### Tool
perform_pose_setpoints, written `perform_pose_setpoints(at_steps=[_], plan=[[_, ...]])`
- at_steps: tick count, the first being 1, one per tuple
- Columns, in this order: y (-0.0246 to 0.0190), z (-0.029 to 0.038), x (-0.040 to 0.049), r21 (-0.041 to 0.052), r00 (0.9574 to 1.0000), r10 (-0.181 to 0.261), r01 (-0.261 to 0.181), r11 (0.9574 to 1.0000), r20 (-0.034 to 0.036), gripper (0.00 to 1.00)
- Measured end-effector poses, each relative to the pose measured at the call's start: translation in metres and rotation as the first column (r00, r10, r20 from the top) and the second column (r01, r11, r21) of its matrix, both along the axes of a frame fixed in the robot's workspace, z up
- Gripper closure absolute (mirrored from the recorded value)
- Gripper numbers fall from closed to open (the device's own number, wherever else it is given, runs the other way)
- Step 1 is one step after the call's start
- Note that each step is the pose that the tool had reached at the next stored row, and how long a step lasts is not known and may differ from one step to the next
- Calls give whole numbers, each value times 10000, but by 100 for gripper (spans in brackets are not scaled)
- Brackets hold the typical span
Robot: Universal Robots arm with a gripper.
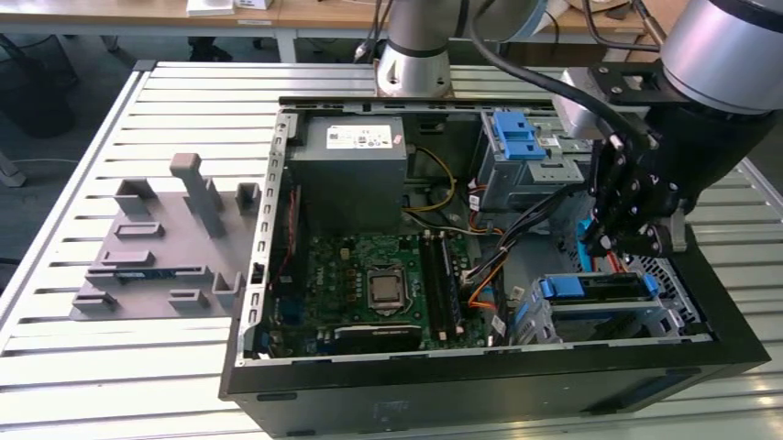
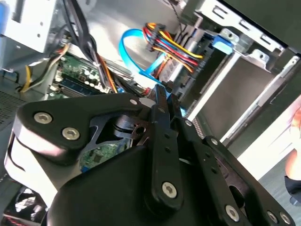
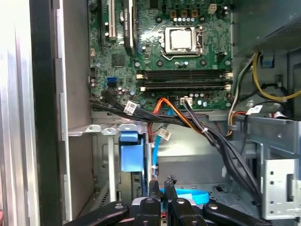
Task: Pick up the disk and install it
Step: 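Insert the second disk wire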
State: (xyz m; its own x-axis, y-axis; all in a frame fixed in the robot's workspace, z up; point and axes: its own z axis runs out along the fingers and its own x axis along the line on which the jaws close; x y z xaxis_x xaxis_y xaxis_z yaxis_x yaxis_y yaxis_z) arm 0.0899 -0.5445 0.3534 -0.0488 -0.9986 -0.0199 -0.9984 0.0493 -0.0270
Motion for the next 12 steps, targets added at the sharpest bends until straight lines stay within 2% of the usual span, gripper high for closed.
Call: perform_pose_setpoints(at_steps=[2, 5, 12], plan=[[-29, -28, 5, 1, 10000, 1, -1, 10000, -21, 84], [-50, -56, 28, 0, 10000, 1, -1, 10000, -75, 84], [-56, -65, 29, 0, 10000, 0, 0, 10000, -83, 84]])
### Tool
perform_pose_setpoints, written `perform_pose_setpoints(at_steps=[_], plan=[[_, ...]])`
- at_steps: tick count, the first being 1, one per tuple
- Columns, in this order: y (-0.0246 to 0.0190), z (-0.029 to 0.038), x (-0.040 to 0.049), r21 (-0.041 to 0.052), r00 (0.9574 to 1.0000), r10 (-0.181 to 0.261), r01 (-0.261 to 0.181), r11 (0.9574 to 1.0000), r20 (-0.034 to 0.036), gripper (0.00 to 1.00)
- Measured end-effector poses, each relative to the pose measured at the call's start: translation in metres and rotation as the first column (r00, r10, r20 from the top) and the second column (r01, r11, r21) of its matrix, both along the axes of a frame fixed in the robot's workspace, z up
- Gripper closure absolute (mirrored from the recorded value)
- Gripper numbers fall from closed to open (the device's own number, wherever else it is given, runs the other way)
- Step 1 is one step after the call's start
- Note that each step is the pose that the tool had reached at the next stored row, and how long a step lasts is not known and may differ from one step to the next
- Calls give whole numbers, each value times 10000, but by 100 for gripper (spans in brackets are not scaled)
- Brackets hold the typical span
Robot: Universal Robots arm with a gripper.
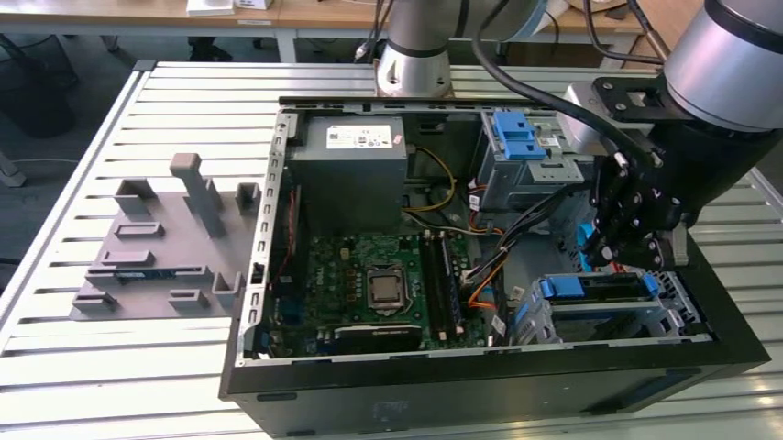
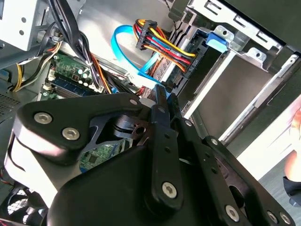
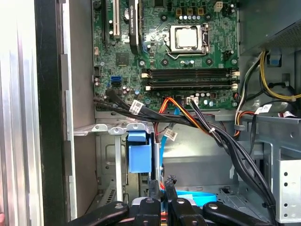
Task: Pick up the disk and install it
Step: 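Insert the second disk wire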
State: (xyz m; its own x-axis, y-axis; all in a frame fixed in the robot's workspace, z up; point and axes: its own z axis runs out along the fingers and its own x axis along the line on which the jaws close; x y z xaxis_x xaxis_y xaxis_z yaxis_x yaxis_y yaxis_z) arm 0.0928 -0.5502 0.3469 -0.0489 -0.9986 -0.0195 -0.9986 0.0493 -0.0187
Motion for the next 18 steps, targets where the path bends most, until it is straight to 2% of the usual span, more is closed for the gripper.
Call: perform_pose_setpoints(at_steps=[6, 12, 18], plan=[[-69, -33, 1, 2, 10000, -32, 32, 10000, 0, 84], [-87, -66, 16, 0, 10000, -62, 62, 10000, 0, 84], [-101, -87, 29, 2, 9996, -296, 296, 9996, 0, 84]])
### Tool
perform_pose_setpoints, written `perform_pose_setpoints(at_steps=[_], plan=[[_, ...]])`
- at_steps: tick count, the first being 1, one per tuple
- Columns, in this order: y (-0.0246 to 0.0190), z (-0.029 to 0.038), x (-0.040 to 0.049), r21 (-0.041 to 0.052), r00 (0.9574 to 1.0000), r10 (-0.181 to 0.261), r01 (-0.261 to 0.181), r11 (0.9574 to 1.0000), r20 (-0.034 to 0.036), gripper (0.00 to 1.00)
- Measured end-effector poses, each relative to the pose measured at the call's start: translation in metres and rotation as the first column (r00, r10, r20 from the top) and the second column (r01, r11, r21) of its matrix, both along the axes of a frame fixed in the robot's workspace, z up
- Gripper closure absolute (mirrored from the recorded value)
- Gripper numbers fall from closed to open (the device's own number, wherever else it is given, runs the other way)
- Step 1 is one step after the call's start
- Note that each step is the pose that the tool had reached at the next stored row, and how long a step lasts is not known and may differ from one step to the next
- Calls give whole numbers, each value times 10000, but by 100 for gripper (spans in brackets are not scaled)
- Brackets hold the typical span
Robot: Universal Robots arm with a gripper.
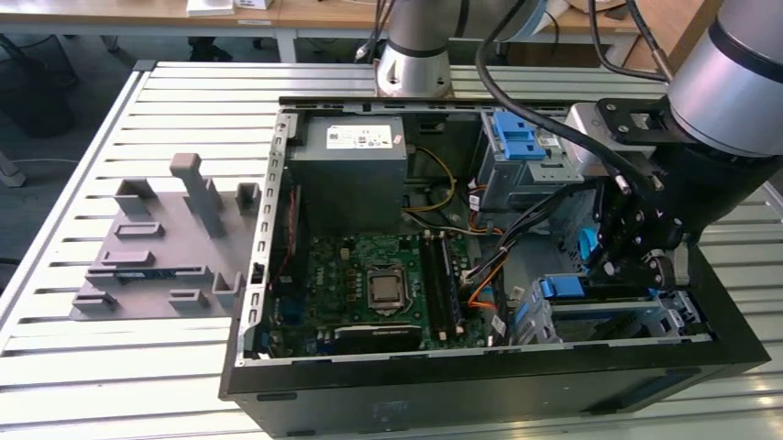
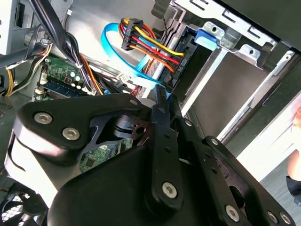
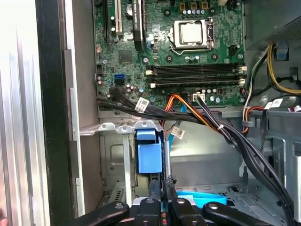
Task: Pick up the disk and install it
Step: 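Insert the second disk wire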
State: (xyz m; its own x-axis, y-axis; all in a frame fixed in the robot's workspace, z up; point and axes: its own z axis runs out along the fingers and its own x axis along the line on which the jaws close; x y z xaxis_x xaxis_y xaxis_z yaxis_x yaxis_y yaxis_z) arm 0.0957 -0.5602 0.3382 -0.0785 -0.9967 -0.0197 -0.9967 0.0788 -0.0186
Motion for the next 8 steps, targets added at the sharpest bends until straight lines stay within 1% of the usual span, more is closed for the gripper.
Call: perform_pose_setpoints(at_steps=[4, 8], plan=[[-21, -6, 3, 0, 10000, -28, 28, 10000, 0, 84], [-22, -10, 17, 1, 10000, -28, 28, 10000, 0, 84]])
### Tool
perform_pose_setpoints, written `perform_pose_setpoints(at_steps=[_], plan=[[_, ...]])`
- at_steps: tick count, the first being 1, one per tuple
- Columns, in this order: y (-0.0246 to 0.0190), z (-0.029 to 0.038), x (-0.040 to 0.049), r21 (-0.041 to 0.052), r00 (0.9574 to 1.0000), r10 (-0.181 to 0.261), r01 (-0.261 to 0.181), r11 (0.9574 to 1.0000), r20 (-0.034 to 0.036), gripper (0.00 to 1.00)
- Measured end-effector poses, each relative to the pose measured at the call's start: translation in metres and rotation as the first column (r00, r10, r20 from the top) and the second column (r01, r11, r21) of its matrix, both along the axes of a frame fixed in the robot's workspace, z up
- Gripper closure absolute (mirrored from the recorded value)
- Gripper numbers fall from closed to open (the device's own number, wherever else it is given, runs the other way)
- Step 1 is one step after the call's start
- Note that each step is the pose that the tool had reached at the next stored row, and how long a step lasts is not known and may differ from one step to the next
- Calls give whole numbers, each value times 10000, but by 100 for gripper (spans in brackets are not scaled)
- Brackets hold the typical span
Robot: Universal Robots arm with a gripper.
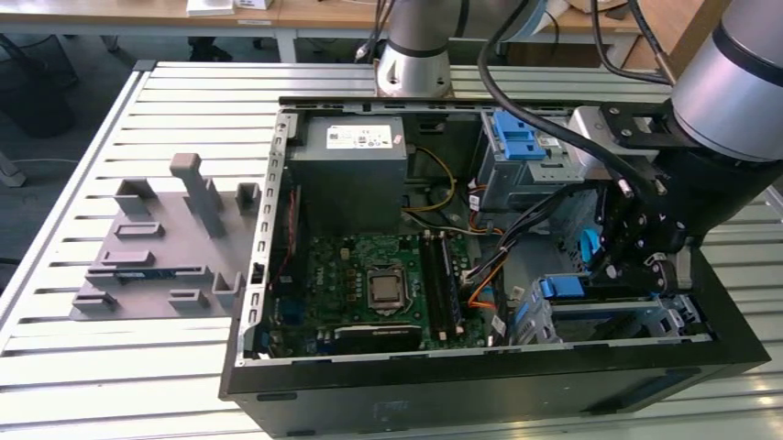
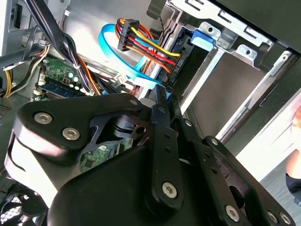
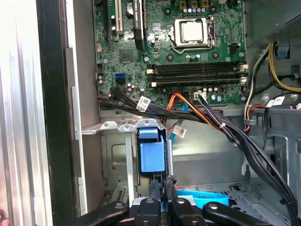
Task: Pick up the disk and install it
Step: 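Insert the second disk wire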
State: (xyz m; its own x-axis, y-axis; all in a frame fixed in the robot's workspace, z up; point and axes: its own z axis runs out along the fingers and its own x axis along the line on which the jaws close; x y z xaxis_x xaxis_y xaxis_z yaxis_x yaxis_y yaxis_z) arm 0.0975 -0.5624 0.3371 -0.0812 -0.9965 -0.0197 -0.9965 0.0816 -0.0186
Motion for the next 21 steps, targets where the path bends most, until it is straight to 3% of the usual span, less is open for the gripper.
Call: perform_pose_setpoints(at_steps=[21], plan=[[0, -22, 35, 3, 9999, -128, 128, 9999, -7, 84]])
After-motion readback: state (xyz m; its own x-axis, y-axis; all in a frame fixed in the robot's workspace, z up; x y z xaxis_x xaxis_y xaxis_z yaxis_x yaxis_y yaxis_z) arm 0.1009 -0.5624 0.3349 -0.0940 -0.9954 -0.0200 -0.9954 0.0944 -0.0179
